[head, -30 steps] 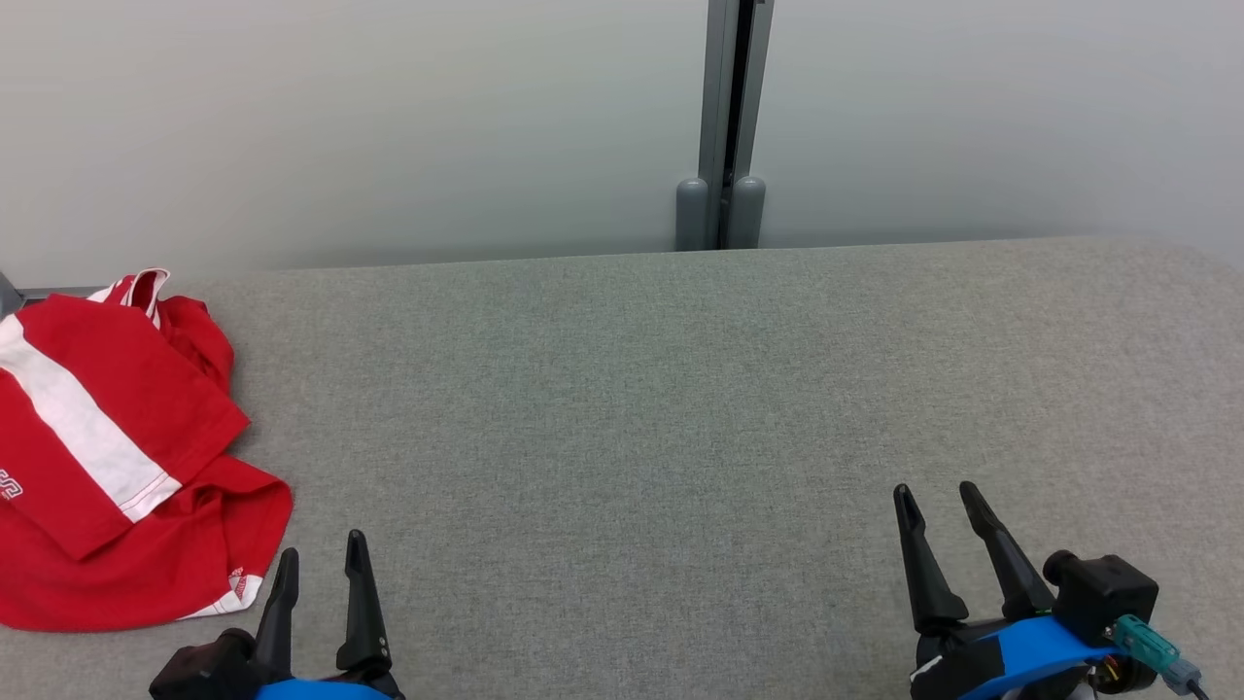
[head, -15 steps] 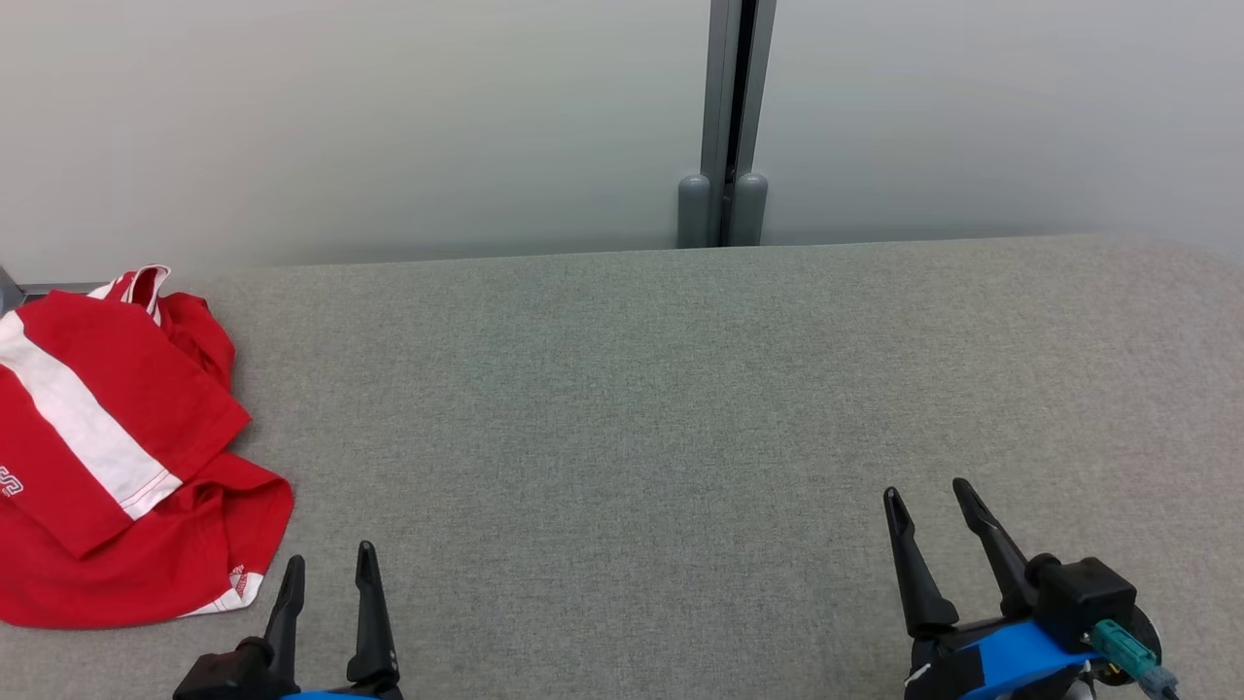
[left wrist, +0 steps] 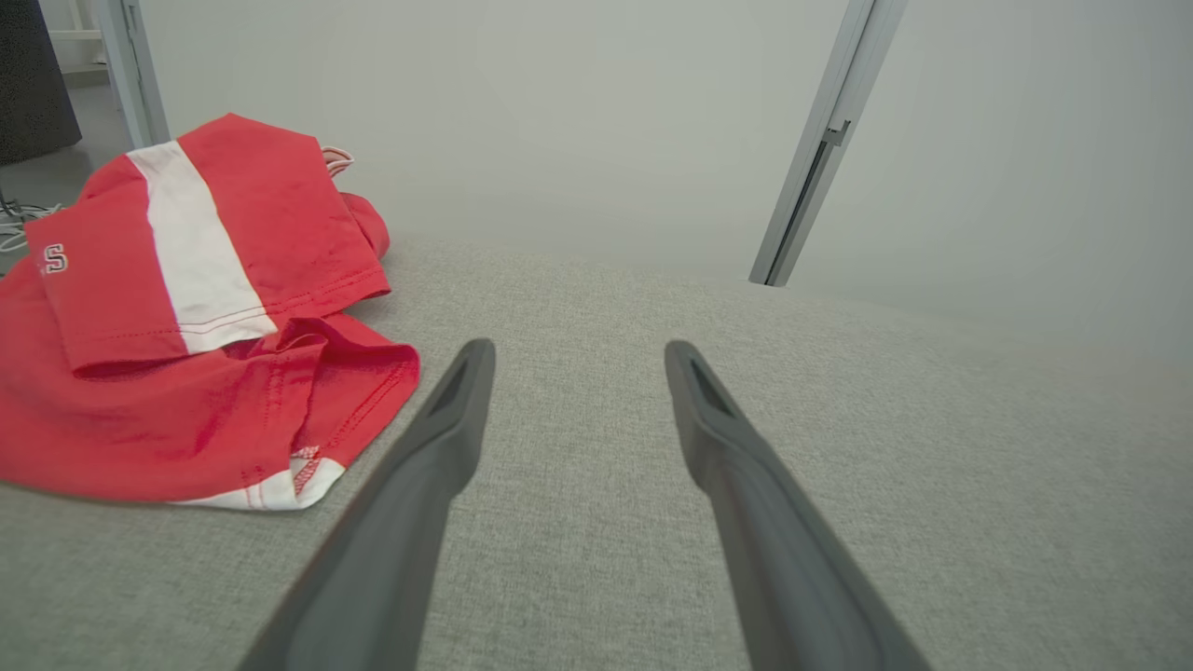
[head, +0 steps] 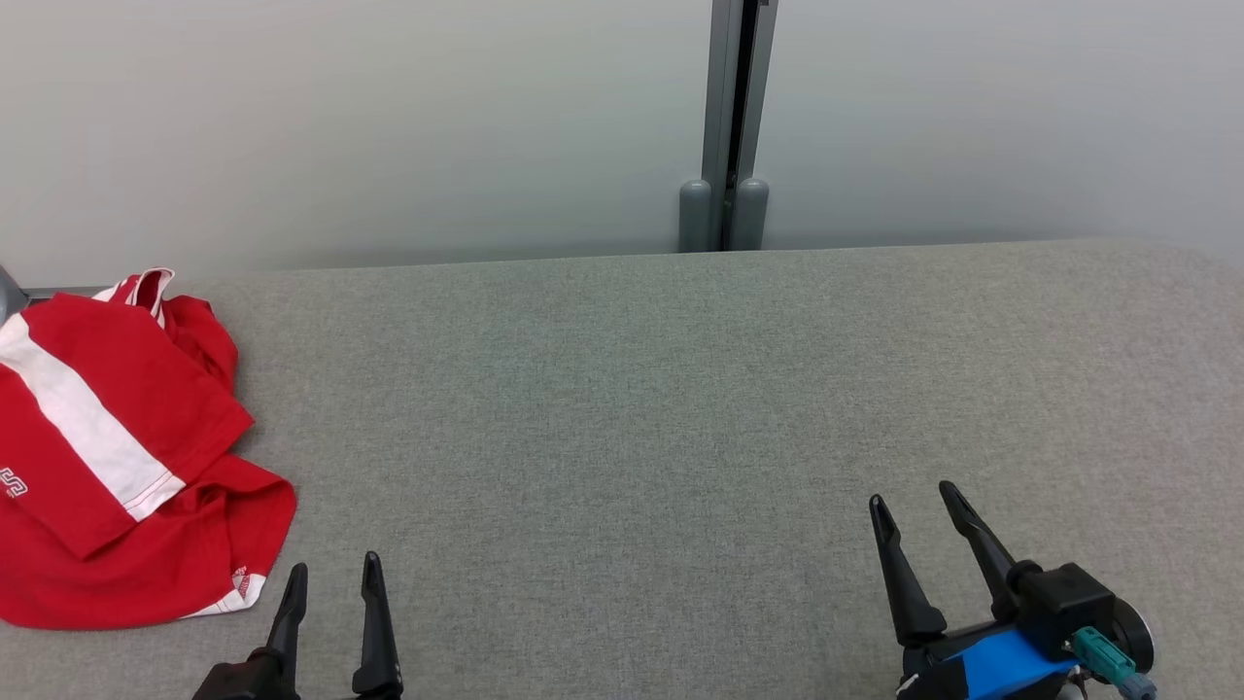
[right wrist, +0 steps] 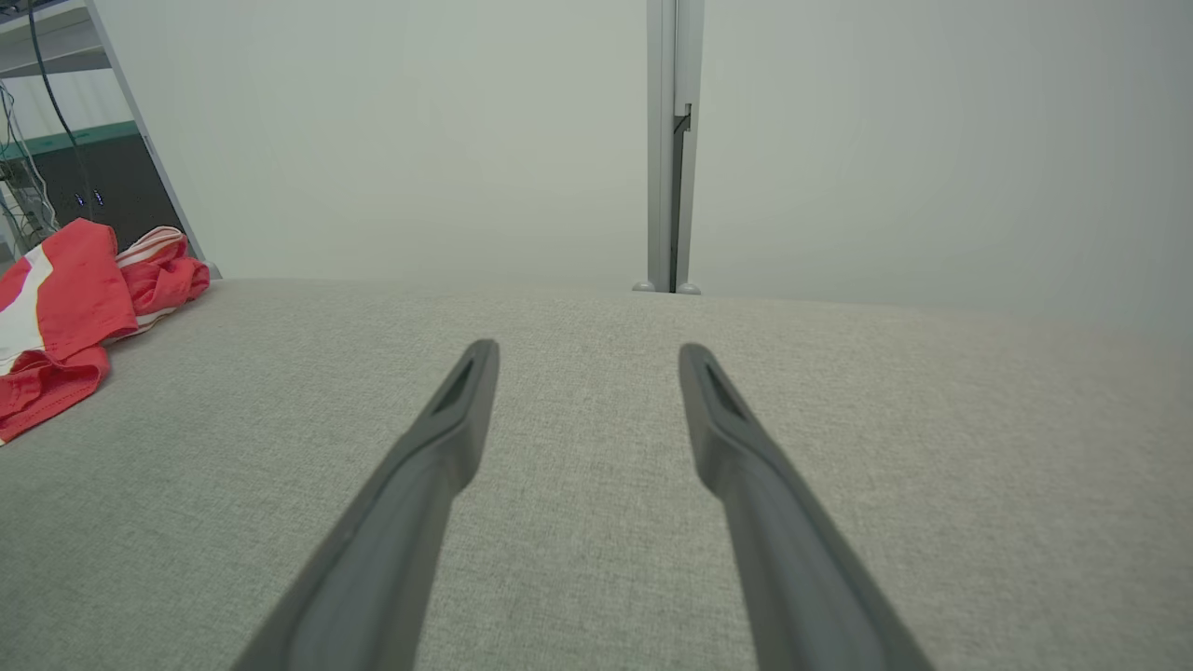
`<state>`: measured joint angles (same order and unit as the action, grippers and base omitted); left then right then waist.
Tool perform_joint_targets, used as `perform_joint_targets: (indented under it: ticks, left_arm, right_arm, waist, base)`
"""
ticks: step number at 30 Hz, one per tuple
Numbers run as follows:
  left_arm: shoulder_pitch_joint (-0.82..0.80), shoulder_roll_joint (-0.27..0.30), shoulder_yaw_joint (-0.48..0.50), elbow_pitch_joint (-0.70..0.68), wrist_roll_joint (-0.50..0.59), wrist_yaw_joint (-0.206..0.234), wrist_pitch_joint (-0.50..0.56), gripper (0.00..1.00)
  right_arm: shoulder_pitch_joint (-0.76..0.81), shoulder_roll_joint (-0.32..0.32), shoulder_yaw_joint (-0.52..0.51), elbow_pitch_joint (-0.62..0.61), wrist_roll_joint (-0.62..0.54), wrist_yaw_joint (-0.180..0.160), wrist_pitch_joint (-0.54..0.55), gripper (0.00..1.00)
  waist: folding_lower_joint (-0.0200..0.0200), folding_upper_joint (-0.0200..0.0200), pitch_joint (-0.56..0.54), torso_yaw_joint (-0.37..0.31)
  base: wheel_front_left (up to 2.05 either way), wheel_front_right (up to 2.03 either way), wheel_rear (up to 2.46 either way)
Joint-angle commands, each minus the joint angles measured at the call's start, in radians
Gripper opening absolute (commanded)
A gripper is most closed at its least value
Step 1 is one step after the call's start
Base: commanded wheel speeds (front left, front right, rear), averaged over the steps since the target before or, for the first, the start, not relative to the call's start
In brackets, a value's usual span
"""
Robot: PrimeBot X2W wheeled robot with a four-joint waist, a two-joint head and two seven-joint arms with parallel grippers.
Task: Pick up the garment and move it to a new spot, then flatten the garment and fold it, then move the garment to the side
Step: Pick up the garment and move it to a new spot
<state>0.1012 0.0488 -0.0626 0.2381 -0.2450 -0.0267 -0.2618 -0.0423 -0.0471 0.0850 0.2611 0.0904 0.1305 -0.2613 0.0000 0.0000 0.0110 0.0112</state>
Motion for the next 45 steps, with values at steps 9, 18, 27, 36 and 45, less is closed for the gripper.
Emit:
perform_joint_targets:
  ticks: [9,18,27,36,45]
  left_arm:
    - [0.013,0.003,0.009,0.011,-0.006,-0.002,-0.005,1.00]
    - [0.015,0.003,0.009,0.011,-0.006,-0.002,-0.005,1.00]
    - [0.012,0.003,0.008,0.013,-0.004,0.001,-0.005,1.00]
    - [0.003,0.003,0.010,0.015,-0.003,-0.002,-0.005,1.00]
    - [-0.005,0.003,0.008,0.012,0.009,-0.004,-0.005,1.00]
  right_arm:
    - [0.004,-0.006,0.006,0.012,0.016,0.000,-0.006,1.00]
    - [0.008,-0.006,0.009,0.011,0.016,0.000,-0.006,1.00]
    - [0.005,-0.006,0.006,0.012,0.014,0.000,-0.006,1.00]
    - [0.009,-0.006,-0.001,0.007,0.015,0.000,-0.006,1.00]
    - [0.027,-0.005,-0.012,0.002,0.016,0.000,-0.006,1.00]
  waist:
    - [0.0000,0.0000,-0.007,-0.001]
    - [0.0000,0.0000,-0.008,-0.002]
    - [0.0000,0.0000,-0.007,-0.002]
    - [0.0000,0.0000,-0.006,0.009]
    - [0.0000,0.0000,-0.010,0.147]
  base:
    - [0.00,0.00,0.00]
    - [0.00,0.00,0.00]
    - [0.00,0.00,0.00]
    - [0.00,0.00,0.00]
    - [0.00,0.00,0.00]
